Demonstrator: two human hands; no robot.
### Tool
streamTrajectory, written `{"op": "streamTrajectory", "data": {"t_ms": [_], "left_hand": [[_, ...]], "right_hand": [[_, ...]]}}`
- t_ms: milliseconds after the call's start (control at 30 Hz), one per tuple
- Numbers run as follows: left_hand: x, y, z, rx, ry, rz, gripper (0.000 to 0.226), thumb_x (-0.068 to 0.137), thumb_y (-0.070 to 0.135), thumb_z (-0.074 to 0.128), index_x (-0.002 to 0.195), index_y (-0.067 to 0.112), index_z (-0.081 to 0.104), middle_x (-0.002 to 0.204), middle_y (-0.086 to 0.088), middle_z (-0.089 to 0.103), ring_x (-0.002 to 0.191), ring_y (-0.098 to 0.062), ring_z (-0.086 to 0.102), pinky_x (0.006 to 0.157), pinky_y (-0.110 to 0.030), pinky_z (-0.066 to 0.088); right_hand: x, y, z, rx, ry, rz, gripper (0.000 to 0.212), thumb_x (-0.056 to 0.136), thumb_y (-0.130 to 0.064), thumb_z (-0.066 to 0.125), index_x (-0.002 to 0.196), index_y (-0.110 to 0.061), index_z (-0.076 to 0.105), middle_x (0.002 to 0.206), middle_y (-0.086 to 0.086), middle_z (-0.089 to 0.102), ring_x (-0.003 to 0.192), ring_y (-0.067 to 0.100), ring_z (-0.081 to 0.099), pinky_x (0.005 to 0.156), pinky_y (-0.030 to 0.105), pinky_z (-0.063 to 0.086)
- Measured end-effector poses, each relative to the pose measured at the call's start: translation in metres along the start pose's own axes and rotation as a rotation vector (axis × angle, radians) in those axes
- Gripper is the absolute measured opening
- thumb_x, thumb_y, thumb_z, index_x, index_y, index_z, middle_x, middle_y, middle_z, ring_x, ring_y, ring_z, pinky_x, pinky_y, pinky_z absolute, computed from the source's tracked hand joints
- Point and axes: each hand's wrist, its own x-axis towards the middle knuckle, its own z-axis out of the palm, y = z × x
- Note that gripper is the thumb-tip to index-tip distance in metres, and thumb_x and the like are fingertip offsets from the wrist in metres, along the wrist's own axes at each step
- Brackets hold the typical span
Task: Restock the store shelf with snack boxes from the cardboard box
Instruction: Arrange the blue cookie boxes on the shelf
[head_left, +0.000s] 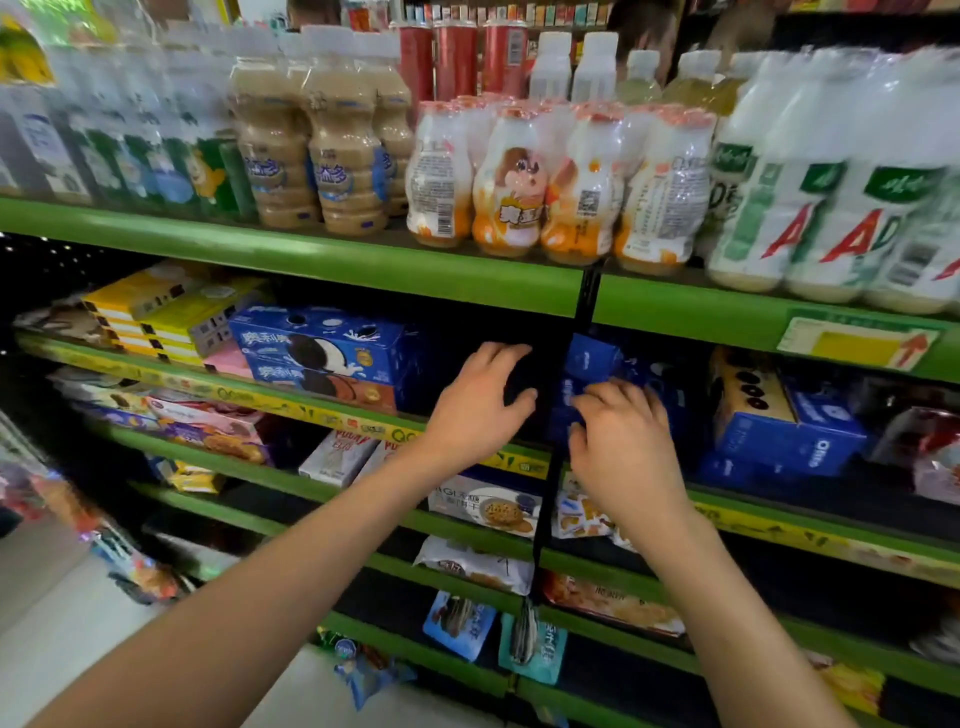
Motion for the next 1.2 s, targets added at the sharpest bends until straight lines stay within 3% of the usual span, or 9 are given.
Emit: {"op": "streamTrajectory", "data": {"t_ms": [133,233,400,600,733,833,967,1067,1200], "left_hand": [[0.043,0.035,0.037,-0.21,-0.003,-0.204,0.089,0.083,0.051,0.07,0.149,0.009,0.03,0.145,-0.015,0.041,0.134,-0.032,0.042,0.107,-0.044,0.041],[0.068,0.054,0.057,-0.314,-0.043,-0.339,0.105,0.076,0.058,0.075,0.151,0.005,0.024,0.148,-0.017,0.043,0.136,-0.033,0.043,0.107,-0.043,0.042],[0.076,0.051,0.065,-0.265,0.041,-0.414,0.073,0.077,0.045,0.078,0.133,0.009,0.048,0.125,-0.012,0.065,0.114,-0.031,0.062,0.089,-0.037,0.052],[0.035,0.003,0.026,-0.838,-0.017,-0.438,0.027,0.082,0.005,0.073,0.101,0.015,0.056,0.109,-0.01,0.065,0.09,-0.022,0.068,0.075,-0.04,0.062],[0.004,-0.027,-0.002,-1.113,-0.053,-0.473,0.034,0.079,0.006,0.073,0.106,0.019,0.057,0.11,-0.007,0.064,0.095,-0.021,0.068,0.079,-0.04,0.06],[-0.013,-0.04,-0.019,-1.175,-0.057,-0.506,0.051,0.072,0.01,0.072,0.119,0.005,0.055,0.117,-0.014,0.064,0.106,-0.03,0.066,0.086,-0.045,0.058],[-0.034,-0.047,-0.036,-1.247,0.0,-0.583,0.08,0.073,0.003,0.071,0.142,-0.01,0.033,0.129,-0.026,0.056,0.106,-0.035,0.064,0.074,-0.036,0.059],[-0.047,-0.054,-0.048,-1.247,0.014,-0.591,0.076,0.066,0.007,0.07,0.135,-0.009,0.041,0.125,-0.026,0.057,0.097,-0.032,0.066,0.068,-0.036,0.059],[-0.068,-0.071,-0.061,-1.252,-0.02,-0.606,0.066,0.069,0.009,0.066,0.129,-0.01,0.048,0.121,-0.027,0.062,0.103,-0.041,0.064,0.081,-0.045,0.061]], "right_hand": [[-0.009,0.017,0.012,0.024,-0.086,0.09,0.038,0.091,-0.021,0.059,0.128,-0.013,0.059,0.14,0.006,0.05,0.135,0.03,0.036,0.108,0.056,0.037],[-0.011,0.022,0.022,0.078,-0.071,0.071,0.04,0.09,-0.017,0.063,0.129,-0.01,0.054,0.144,0.01,0.043,0.139,0.032,0.029,0.105,0.048,0.043],[-0.007,0.033,0.028,0.126,-0.039,0.06,0.044,0.092,-0.019,0.065,0.134,-0.012,0.052,0.149,0.008,0.041,0.142,0.029,0.026,0.108,0.043,0.04],[-0.002,0.048,0.032,0.146,-0.02,0.069,0.048,0.09,-0.023,0.068,0.136,-0.019,0.052,0.148,0.001,0.044,0.141,0.024,0.03,0.097,0.043,0.049],[0.004,0.048,0.04,0.185,-0.019,0.082,0.049,0.091,-0.02,0.067,0.136,-0.014,0.05,0.144,0.005,0.048,0.139,0.026,0.034,0.105,0.043,0.042],[0.007,0.048,0.043,0.199,0.002,0.08,0.048,0.089,-0.017,0.069,0.134,-0.011,0.052,0.141,0.007,0.051,0.137,0.029,0.037,0.102,0.046,0.045],[0.011,0.049,0.044,0.2,0.014,0.08,0.049,0.084,-0.013,0.072,0.129,-0.009,0.054,0.134,0.011,0.054,0.128,0.034,0.041,0.099,0.049,0.045],[0.013,0.051,0.046,0.233,-0.021,0.096,0.05,0.084,-0.012,0.072,0.129,-0.006,0.054,0.136,0.015,0.051,0.13,0.037,0.039,0.103,0.049,0.042],[0.012,0.067,0.04,0.334,-0.102,0.1,0.055,0.085,-0.009,0.074,0.136,-0.009,0.052,0.153,0.011,0.035,0.141,0.032,0.031,0.114,0.043,0.032]]}}
